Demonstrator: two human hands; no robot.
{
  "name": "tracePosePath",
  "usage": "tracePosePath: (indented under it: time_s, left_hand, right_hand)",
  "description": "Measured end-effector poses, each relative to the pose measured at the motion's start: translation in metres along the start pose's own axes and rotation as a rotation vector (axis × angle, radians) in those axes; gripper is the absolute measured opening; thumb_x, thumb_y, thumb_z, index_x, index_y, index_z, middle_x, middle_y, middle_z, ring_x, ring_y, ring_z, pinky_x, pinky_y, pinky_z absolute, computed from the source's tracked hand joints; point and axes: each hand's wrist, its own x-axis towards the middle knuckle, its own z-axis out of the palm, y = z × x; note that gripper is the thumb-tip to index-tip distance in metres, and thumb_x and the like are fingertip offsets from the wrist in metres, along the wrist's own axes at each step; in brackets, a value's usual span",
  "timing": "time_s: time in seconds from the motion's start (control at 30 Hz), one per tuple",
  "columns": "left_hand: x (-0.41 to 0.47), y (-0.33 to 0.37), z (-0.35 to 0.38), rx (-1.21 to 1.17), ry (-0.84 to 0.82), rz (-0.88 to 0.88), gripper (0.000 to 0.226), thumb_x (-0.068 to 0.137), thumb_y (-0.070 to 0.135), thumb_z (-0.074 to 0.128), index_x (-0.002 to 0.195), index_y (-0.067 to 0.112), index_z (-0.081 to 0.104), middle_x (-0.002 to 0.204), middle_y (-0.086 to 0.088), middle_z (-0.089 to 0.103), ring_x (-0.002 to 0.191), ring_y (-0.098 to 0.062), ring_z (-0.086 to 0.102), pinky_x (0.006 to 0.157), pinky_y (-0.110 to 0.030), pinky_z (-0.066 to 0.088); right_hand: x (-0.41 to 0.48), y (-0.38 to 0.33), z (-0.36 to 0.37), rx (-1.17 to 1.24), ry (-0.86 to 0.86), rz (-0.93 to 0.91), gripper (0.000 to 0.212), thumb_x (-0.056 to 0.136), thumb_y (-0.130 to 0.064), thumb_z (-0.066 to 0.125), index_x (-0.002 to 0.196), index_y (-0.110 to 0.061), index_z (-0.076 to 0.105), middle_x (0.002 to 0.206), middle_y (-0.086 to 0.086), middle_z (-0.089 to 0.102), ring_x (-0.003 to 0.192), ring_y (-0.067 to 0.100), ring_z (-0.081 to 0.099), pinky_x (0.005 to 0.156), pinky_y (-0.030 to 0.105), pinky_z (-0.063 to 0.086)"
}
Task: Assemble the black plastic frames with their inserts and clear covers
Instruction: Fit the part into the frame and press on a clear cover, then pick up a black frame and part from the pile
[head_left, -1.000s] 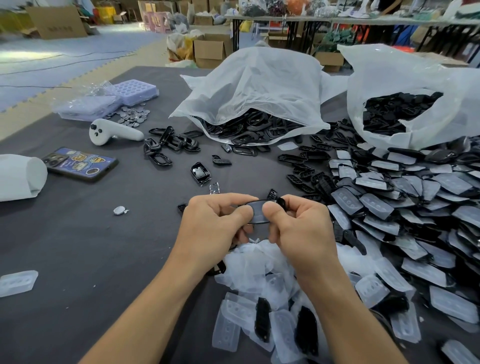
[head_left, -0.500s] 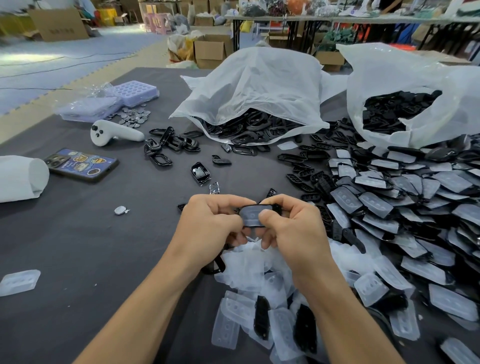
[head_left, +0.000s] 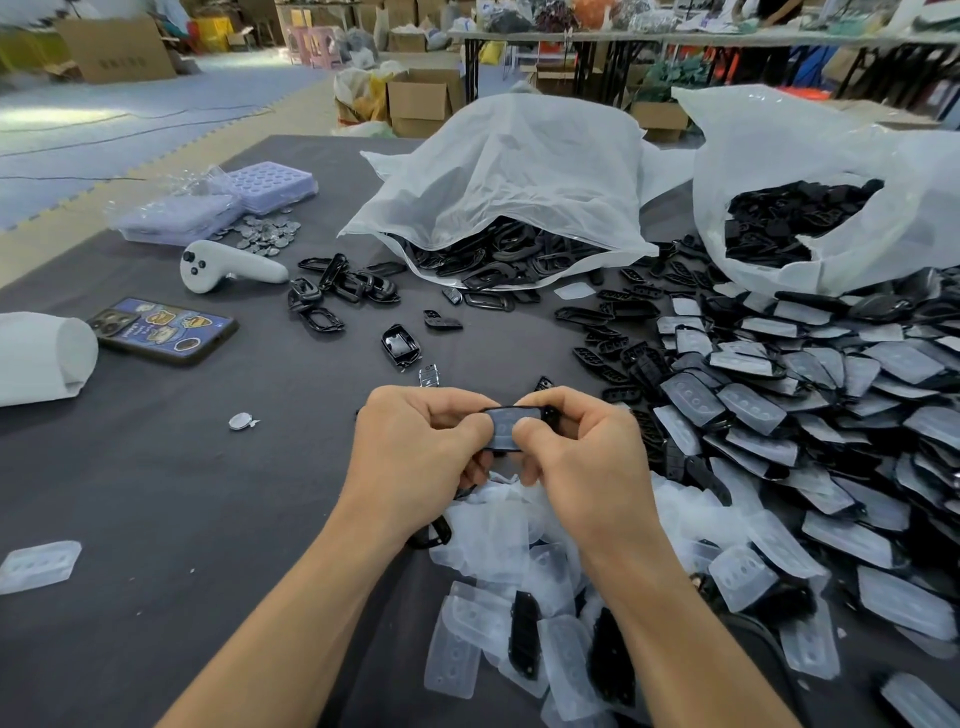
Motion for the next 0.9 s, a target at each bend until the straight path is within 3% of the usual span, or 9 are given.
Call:
tracePosePath:
  time_s: [0.1, 0.33, 0.43, 0.53, 0.6, 0.7, 0.77, 0.87, 0.9]
  left_hand:
    - [0.002, -0.001, -0.001, -0.038, 0.019, -0.045, 0.025, 0.090, -0.003, 0.069, 0.080, 0.015, 0.083, 0.058, -0.016, 0.070, 0.044, -0.021, 0.059, 0.045, -0.024, 0.049]
    - [0.003, -0.003, -0.003, -0.092, -0.043, -0.097, 0.027, 0.088, -0.002, 0.068, 0.078, 0.018, 0.084, 0.056, -0.014, 0.067, 0.043, -0.017, 0.055, 0.044, -0.022, 0.046]
    - [0.003, -0.004, -0.001, -0.121, -0.036, -0.078, 0.014, 0.085, 0.032, 0.073, 0.082, 0.024, 0.084, 0.058, -0.011, 0.069, 0.045, -0.017, 0.056, 0.046, -0.023, 0.045]
    - [0.011, -0.009, -0.008, -0.057, 0.163, -0.025, 0.028, 0.076, 0.063, 0.069, 0.082, 0.038, 0.081, 0.061, -0.004, 0.073, 0.047, -0.015, 0.063, 0.047, -0.021, 0.048]
    - [0.022, -0.013, -0.018, 0.000, 0.322, 0.003, 0.021, 0.078, 0.061, 0.068, 0.081, 0.044, 0.079, 0.062, 0.003, 0.074, 0.051, -0.010, 0.067, 0.053, -0.023, 0.052]
    - [0.045, -0.017, -0.035, 0.132, 0.540, -0.015, 0.014, 0.078, 0.055, 0.065, 0.080, 0.047, 0.076, 0.064, 0.015, 0.072, 0.060, -0.003, 0.067, 0.064, -0.026, 0.050]
    - [0.060, -0.020, -0.044, 0.213, 0.613, -0.030, 0.012, 0.082, 0.041, 0.065, 0.078, 0.041, 0.076, 0.068, 0.017, 0.071, 0.073, -0.007, 0.068, 0.070, -0.025, 0.047]
    - [0.077, -0.028, -0.059, 0.308, 0.631, -0.080, 0.024, 0.086, 0.023, 0.062, 0.100, 0.032, 0.080, 0.086, 0.012, 0.073, 0.095, -0.019, 0.069, 0.089, -0.031, 0.050]
    - [0.081, -0.031, -0.064, 0.348, 0.614, -0.085, 0.029, 0.086, 0.021, 0.062, 0.107, 0.030, 0.079, 0.095, 0.005, 0.075, 0.103, -0.023, 0.067, 0.098, -0.035, 0.051]
  right_hand:
    - [-0.002, -0.001, -0.004, -0.141, 0.012, -0.118, 0.039, 0.076, -0.006, 0.078, 0.100, -0.036, 0.075, 0.087, -0.019, 0.074, 0.074, 0.004, 0.069, 0.068, 0.017, 0.055]
    - [-0.004, -0.010, -0.015, -0.416, -0.074, -0.220, 0.040, 0.070, -0.012, 0.089, 0.100, -0.035, 0.078, 0.076, -0.033, 0.066, 0.066, -0.004, 0.063, 0.063, 0.006, 0.044]
    - [-0.001, -0.016, -0.022, -0.495, -0.074, -0.222, 0.036, 0.068, -0.019, 0.090, 0.097, -0.036, 0.079, 0.075, -0.039, 0.064, 0.072, -0.011, 0.062, 0.065, 0.001, 0.041]
    - [0.009, -0.024, -0.045, -0.599, -0.049, -0.178, 0.036, 0.070, -0.023, 0.090, 0.100, -0.040, 0.079, 0.084, -0.032, 0.071, 0.078, -0.016, 0.062, 0.065, 0.001, 0.044]
    - [0.023, -0.033, -0.071, -0.650, 0.106, -0.120, 0.042, 0.073, -0.026, 0.089, 0.111, -0.040, 0.076, 0.099, -0.022, 0.074, 0.069, -0.007, 0.065, 0.061, 0.003, 0.044]
    - [0.043, -0.049, -0.092, -0.760, 0.317, -0.078, 0.060, 0.077, -0.030, 0.085, 0.133, -0.036, 0.066, 0.117, -0.002, 0.071, 0.087, 0.012, 0.065, 0.083, 0.008, 0.044]
    - [0.058, -0.056, -0.075, -0.818, 0.253, -0.118, 0.054, 0.080, -0.031, 0.082, 0.132, -0.035, 0.067, 0.120, 0.002, 0.072, 0.098, 0.020, 0.064, 0.095, 0.025, 0.046]
    - [0.086, -0.053, -0.021, -0.881, 0.022, -0.172, 0.041, 0.082, -0.021, 0.074, 0.121, -0.033, 0.074, 0.110, -0.001, 0.077, 0.091, 0.018, 0.064, 0.091, 0.024, 0.046]
    - [0.096, -0.049, -0.001, -0.911, -0.061, -0.179, 0.040, 0.083, -0.017, 0.071, 0.120, -0.031, 0.075, 0.114, 0.001, 0.077, 0.099, 0.021, 0.067, 0.095, 0.024, 0.046]
